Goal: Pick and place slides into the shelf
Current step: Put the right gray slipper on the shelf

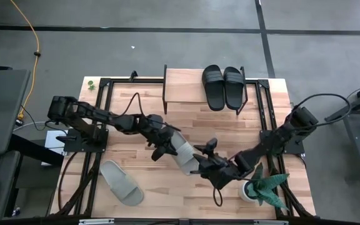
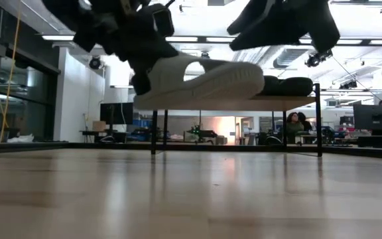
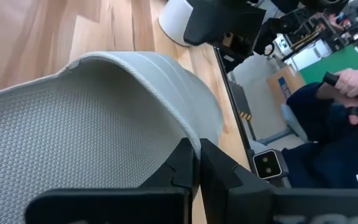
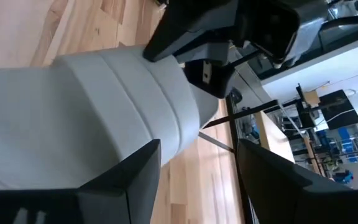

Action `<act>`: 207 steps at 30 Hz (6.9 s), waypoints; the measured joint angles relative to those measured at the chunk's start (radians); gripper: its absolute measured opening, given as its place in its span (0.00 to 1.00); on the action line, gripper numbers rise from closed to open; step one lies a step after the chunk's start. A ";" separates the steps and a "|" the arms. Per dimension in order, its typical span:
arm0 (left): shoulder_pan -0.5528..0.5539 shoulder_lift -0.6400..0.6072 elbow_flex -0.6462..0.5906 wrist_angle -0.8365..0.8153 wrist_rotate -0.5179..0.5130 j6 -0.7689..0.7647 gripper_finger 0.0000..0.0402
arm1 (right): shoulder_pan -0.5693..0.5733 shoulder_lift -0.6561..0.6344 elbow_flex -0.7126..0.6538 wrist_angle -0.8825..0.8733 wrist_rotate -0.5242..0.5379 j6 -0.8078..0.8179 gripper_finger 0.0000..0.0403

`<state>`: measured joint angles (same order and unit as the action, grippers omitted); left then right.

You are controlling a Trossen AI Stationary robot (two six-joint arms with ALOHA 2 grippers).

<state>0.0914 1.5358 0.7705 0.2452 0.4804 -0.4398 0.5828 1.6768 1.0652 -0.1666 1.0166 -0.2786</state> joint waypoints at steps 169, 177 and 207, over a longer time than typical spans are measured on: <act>-0.412 -0.388 0.217 -0.693 -0.808 0.251 0.50 | -0.656 -0.004 0.301 -0.269 0.001 -0.212 0.00; -0.412 -0.388 0.217 -0.693 -0.808 0.250 0.50 | -0.692 -0.004 0.301 -0.309 -0.025 -0.184 0.00; -0.412 -0.388 0.216 -0.692 -0.806 0.244 0.50 | -0.707 -0.004 0.273 -0.394 -0.013 -0.098 0.00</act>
<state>-0.3210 1.1477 0.9867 -0.4465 -0.3260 -0.1958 -0.1246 1.6726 1.3384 -0.5602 1.0039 -0.3766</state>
